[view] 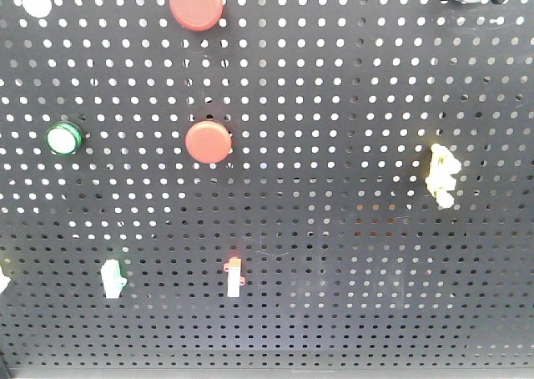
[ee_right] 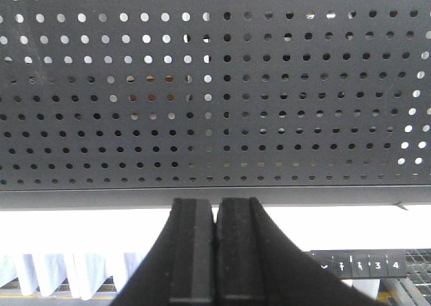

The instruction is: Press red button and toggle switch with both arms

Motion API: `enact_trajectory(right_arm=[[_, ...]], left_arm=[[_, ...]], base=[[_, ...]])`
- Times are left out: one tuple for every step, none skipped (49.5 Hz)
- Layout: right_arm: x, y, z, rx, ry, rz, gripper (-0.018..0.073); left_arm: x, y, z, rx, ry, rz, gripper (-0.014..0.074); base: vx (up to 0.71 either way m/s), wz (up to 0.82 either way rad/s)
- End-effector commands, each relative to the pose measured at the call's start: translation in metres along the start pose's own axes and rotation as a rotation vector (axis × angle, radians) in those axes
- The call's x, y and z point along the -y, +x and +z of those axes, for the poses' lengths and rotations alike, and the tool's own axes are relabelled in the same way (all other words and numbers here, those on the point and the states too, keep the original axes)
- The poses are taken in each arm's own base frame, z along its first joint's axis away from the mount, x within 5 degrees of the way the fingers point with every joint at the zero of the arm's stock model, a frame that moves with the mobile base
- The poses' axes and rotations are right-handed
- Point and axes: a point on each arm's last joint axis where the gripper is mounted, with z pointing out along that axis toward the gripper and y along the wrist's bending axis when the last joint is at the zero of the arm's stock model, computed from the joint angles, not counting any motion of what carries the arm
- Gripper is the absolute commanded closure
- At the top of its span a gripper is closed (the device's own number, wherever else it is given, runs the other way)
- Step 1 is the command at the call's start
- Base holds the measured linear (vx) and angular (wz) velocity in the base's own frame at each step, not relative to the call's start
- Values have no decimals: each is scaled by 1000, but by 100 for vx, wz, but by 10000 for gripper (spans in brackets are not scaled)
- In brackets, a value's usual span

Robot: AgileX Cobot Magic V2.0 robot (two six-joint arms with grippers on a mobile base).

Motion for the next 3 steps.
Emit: enact_trajectory(right_arm=[[0,-5,-1,88,6,-9,562],[0,-5,-1,88,6,-9,562],[0,-5,-1,88,6,-9,562]], left_arm=[[-1,3,1,63,-16,-12,594],[-1,3,1,63,-16,-12,594],[-1,3,1,63,-16,-12,594]], base=[[0,0],[0,0],[0,0]])
